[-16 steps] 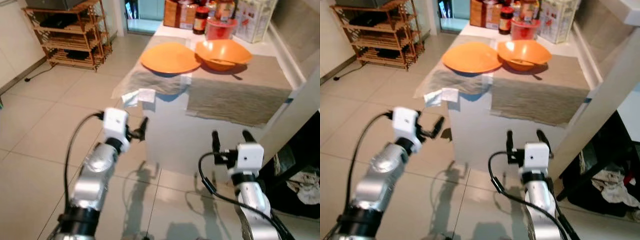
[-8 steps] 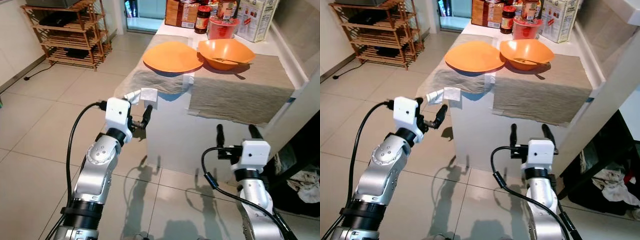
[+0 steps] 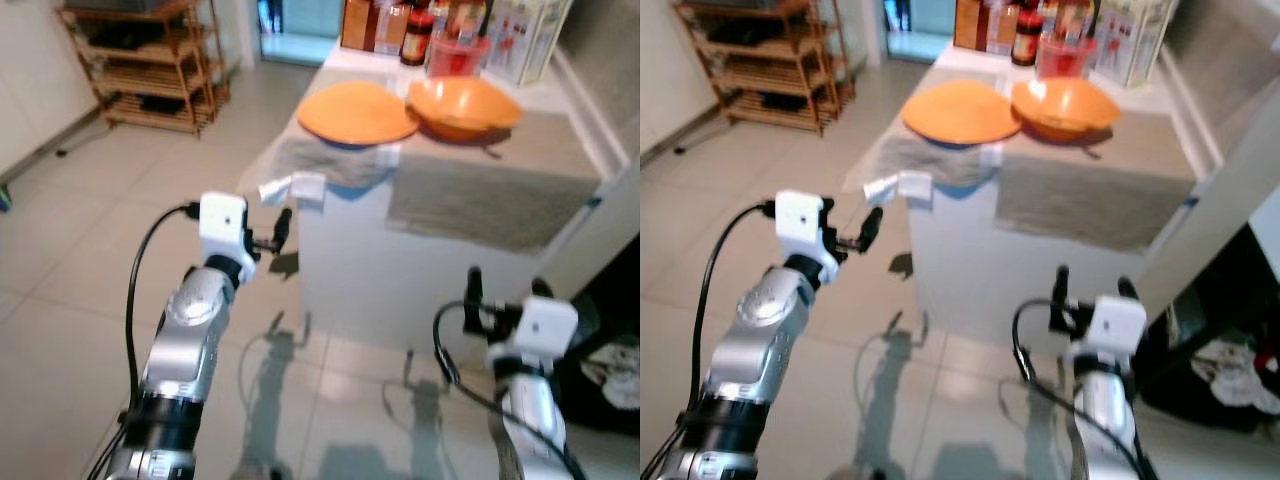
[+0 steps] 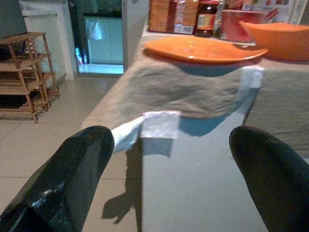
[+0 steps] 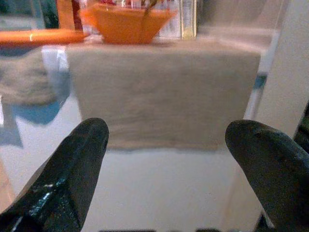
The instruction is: Setting the table
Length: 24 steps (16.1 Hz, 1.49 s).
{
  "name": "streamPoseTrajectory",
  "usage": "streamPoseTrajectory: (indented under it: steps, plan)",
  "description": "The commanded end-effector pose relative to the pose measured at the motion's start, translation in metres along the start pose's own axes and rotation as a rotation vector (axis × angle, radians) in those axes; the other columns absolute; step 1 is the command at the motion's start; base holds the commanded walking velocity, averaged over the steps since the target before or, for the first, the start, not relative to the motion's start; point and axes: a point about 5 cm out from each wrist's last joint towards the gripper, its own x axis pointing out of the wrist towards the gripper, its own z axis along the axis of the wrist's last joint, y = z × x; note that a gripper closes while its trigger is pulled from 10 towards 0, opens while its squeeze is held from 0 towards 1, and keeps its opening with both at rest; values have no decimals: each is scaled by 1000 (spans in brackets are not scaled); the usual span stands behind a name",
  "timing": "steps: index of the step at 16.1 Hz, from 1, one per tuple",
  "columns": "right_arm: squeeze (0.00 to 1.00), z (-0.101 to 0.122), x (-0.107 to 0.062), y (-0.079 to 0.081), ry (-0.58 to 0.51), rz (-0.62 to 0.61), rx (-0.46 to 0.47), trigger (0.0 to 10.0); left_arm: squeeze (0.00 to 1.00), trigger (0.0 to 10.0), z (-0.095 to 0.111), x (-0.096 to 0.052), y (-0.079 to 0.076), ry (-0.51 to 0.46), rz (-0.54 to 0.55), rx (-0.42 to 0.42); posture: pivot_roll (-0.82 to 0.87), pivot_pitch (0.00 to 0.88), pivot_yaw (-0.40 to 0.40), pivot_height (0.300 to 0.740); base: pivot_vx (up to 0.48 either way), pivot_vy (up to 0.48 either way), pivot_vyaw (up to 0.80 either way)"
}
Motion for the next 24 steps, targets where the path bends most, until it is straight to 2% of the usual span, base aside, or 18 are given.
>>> streamPoseTrajectory:
  steps: [1, 3, 5, 11, 13, 21, 24]
  plan:
    - [0, 7, 1, 6, -26, 8, 11, 10000, 0, 10000, -7, -5, 8, 34, 28, -7, -65, 0, 1, 727, 0, 476, 0]
    - [0, 12, 0, 6, -44, 9, 9, 10000, 0, 10000, -10, -4, 1, 67, 14, 29, -63, 0, -1, 727, 0, 467, 0]
    - [0, 13, -1, 7, -47, 23, 6, 10000, 0, 10000, -5, 1, -11, 61, -43, 74, -65, 0, 1, 727, 379, 182, 0]
    - [0, 19, 5, 16, -76, 83, -20, 10000, 0, 10000, -6, 6, -17, 83, -91, 123, -58, 0, -1, 727, 474, 0, 0]
    - [0, 21, 7, 17, -82, 93, -24, 10000, 0, 10000, -6, 5, -21, 81, -113, 162, -58, 0, -1, 727, 474, 0, 0]
    - [0, 24, 7, 22, -102, 122, -38, 10000, 0, 10000, 2, 3, -33, 18, -200, 149, -61, 0, 2, 727, 426, 0, 0]
    - [0, 25, 7, 24, -106, 133, -48, 10000, 0, 10000, 8, 4, -32, -10, -199, 120, -61, 0, 3, 727, 0, 0, 0]
